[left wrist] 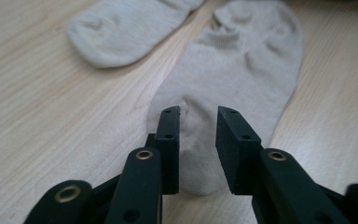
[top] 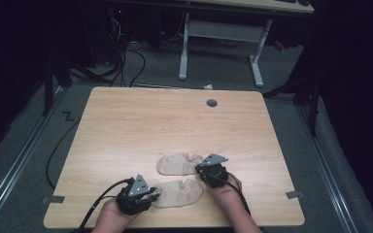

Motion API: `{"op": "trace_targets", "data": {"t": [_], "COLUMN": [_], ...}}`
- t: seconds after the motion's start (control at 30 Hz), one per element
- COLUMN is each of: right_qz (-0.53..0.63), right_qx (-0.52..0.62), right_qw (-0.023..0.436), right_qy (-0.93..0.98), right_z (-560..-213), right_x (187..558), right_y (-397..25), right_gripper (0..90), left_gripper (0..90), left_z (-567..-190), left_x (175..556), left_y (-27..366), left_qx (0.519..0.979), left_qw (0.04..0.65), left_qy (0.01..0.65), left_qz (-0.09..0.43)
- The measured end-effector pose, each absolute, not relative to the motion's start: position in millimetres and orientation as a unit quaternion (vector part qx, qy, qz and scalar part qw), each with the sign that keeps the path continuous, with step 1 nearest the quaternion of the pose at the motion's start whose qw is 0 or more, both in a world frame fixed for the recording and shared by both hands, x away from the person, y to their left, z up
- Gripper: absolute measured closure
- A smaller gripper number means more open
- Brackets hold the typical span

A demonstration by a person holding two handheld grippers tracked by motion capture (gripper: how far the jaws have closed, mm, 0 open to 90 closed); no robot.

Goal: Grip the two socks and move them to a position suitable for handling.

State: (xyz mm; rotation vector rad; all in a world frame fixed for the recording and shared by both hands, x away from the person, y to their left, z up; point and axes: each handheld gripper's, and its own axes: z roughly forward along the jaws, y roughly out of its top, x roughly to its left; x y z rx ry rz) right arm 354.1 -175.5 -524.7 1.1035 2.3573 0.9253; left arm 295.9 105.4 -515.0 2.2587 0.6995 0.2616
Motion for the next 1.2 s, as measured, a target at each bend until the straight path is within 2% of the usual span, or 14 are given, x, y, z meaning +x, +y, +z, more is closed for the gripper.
{"op": "trace_targets", "data": {"t": [0.2,0.37,0.5,0.6,0.8,0.83,0.93,0.97,1.0,1.03,1.07,1.1,1.2], "right_qz": [0.333,0.361,0.377,0.373,0.372,0.367,0.355,0.355,0.353,0.352,0.353,0.353,0.348], "right_qx": [0.379,0.393,0.422,0.437,0.446,0.449,0.456,0.456,0.456,0.456,0.448,0.448,0.439], "right_qw": [0.186,0.186,0.196,0.191,0.176,0.173,0.169,0.169,0.17,0.171,0.166,0.166,0.173], "right_qy": [0.843,0.825,0.8,0.796,0.795,0.796,0.798,0.798,0.799,0.799,0.805,0.805,0.81], "right_z": [-525.3,-515.1,-508.4,-513.3,-520.9,-523.1,-528.4,-528.4,-528.2,-528.1,-527.9,-527.9,-526.8], "right_x": [353.1,352.5,354.1,359.1,366.8,368.7,373.1,373.1,372.9,372.1,370.9,370.9,369.0], "right_y": [-165.6,-177.3,-192.8,-197.1,-194.1,-193.5,-192.8,-192.8,-192.8,-192.3,-191.5,-191.5,-188.1], "right_gripper": [86.7,81.6,76.4,70.2,66.1,66.3,69.0,69.0,71.2,73.6,83.0,83.0,85.1], "left_gripper": [70.5,64.1,59.4,54.3,52.1,52.7,64.6,64.6,71.5,71.5,80.8,84.2,87.4], "left_z": [-523.5,-516.7,-513.0,-516.9,-526.3,-528.7,-532.5,-532.1,-531.9,-531.9,-531.7,-531.7,-531.1], "left_x": [305.5,307.5,318.9,343.1,372.3,375.9,378.5,378.5,378.2,377.7,376.6,376.6,373.7], "left_y": [106.6,113.3,124.7,126.5,110.6,108.0,105.5,105.6,105.6,105.3,104.5,104.5,100.7], "left_qx": [0.878,0.868,0.841,0.817,0.808,0.812,0.819,0.819,0.819,0.82,0.821,0.821,0.824], "left_qw": [0.365,0.388,0.407,0.416,0.403,0.394,0.386,0.386,0.386,0.387,0.389,0.389,0.386], "left_qy": [0.289,0.288,0.326,0.37,0.401,0.402,0.397,0.398,0.397,0.396,0.394,0.394,0.386], "left_qz": [0.111,0.12,0.14,0.149,0.153,0.154,0.154,0.151,0.148,0.147,0.14,0.14,0.148]}}
